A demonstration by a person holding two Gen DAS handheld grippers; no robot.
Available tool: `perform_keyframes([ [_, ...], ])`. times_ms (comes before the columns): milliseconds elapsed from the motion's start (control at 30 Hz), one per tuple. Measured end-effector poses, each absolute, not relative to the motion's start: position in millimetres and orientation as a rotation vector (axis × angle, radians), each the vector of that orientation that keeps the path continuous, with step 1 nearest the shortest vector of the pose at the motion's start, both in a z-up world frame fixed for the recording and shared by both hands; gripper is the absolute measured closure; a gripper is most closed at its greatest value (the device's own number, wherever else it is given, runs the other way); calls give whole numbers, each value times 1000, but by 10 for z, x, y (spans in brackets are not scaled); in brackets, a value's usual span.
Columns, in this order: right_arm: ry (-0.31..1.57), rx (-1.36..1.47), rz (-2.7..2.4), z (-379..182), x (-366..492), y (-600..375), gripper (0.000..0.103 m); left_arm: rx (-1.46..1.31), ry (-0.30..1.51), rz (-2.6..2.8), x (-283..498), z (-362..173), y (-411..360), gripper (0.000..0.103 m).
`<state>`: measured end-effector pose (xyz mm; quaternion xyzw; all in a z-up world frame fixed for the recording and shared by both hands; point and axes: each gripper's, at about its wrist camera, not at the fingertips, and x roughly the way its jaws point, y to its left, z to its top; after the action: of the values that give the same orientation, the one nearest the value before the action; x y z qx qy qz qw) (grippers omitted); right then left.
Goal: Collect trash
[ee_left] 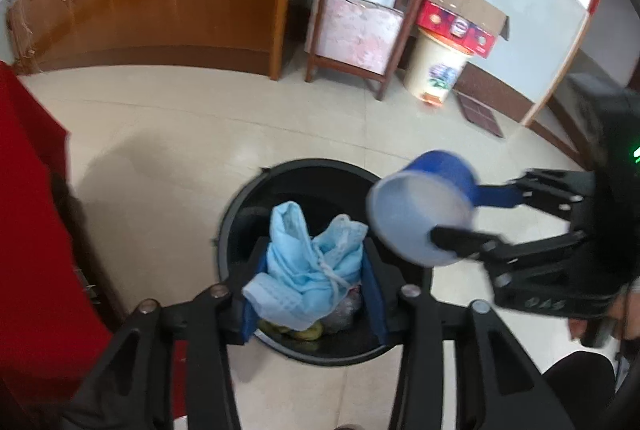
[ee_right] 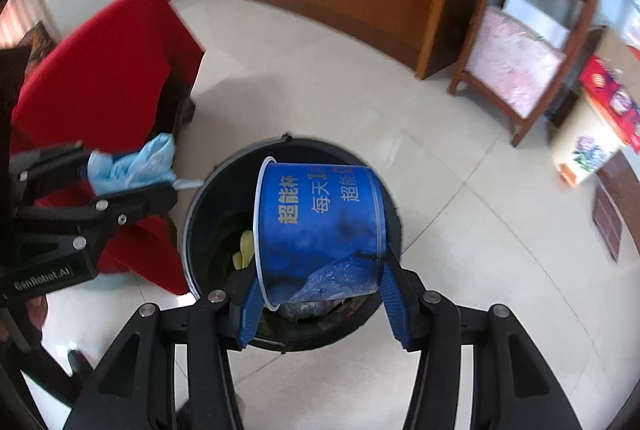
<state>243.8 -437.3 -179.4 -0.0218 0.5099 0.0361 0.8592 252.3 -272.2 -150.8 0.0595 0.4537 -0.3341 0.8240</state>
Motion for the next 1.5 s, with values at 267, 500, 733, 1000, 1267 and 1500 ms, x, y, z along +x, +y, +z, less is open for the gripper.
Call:
perform_keyframes([
  [267, 1144, -158, 37, -2456, 2597, -4405, 0, 201, 943, -538, 2559, -1758, -2473, 7],
  [500, 1086, -143, -46, -2339, 2503, -4449, 0, 216, 933, -468, 2416, -1653, -2366, 2],
  [733, 984, -142, -73, -1937, 2441, -4379, 0, 217, 889, -448, 2350, -1446, -2399, 2],
  [1000, 882, -87, -95, -1489, 2234, -4195, 0, 197, 851, -400, 2279, -1172, -2248, 2],
  [1267, 839, -60, -100, -1254, 1954, -4003, 0, 183, 807, -373, 2108, -940, -2044, 2],
  [1500, 811, -30, -83, -1004, 1677, -3791, 0, 164, 760, -347, 1866, -642, -1835, 2],
])
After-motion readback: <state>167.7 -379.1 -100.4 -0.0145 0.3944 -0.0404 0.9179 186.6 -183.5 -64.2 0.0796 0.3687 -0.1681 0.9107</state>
